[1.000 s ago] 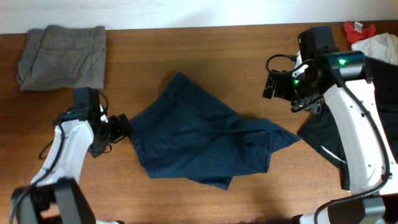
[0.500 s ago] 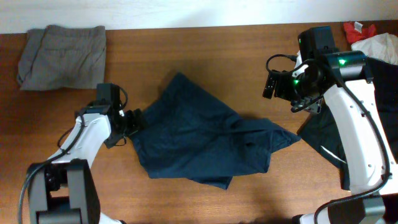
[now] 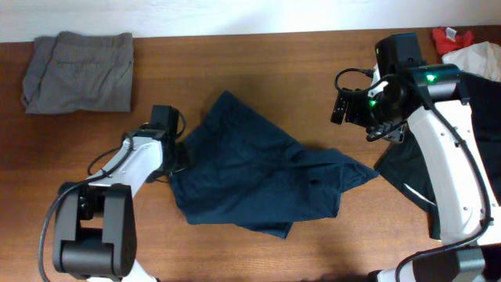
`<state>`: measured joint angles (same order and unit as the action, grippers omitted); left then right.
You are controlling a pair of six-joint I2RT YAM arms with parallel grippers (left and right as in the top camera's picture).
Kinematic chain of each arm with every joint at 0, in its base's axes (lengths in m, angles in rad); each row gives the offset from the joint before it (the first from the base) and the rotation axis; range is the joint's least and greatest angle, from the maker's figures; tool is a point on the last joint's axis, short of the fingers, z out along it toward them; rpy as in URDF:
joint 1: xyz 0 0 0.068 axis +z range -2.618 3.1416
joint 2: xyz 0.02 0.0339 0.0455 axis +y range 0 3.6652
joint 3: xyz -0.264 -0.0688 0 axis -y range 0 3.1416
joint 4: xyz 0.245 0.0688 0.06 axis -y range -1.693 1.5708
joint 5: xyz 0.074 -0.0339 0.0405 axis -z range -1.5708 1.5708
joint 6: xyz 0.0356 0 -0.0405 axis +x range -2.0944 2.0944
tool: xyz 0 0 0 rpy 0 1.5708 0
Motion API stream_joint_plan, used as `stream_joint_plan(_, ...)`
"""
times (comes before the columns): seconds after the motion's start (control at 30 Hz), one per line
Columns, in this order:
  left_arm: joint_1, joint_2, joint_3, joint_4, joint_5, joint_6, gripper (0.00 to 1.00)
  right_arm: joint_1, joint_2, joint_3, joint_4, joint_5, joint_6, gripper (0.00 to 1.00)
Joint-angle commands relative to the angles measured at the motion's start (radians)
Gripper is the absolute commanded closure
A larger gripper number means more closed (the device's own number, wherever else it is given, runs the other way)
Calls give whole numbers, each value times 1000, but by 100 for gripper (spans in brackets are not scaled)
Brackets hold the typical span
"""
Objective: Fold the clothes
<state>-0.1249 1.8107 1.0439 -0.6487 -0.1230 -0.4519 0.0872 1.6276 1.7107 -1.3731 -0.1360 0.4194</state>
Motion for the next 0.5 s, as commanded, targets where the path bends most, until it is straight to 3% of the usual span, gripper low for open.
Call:
stream_joint_plan(0.0, -8, 42, -9, -9, -31, 3, 47, 4, 0, -2, 0, 13, 8, 2)
stream_joint_plan(0.07, -1, 42, -9, -10, -31, 3, 54, 4, 0, -2, 0, 13, 8, 2)
stream_joint_plan(0.23, 20, 42, -9, -10, -12, 3, 55, 4, 0, -2, 0, 13, 8, 2)
stream_joint_plan(0.27, 23, 42, -9, -9, -13, 3, 59, 4, 0, -2, 0, 13, 8, 2)
stream_joint_plan(0.33, 23, 41, -7, -10, -17, 4, 92, 4, 0, -2, 0, 13, 8, 2)
stream_joint_plan(0.37, 23, 40, 1, -19, -18, 4, 97, 4, 0, -2, 0, 13, 8, 2)
stream_joint_plan(0.47, 23, 28, 43, -64, -45, 3, 99, 4, 0, -2, 0, 13, 8, 2)
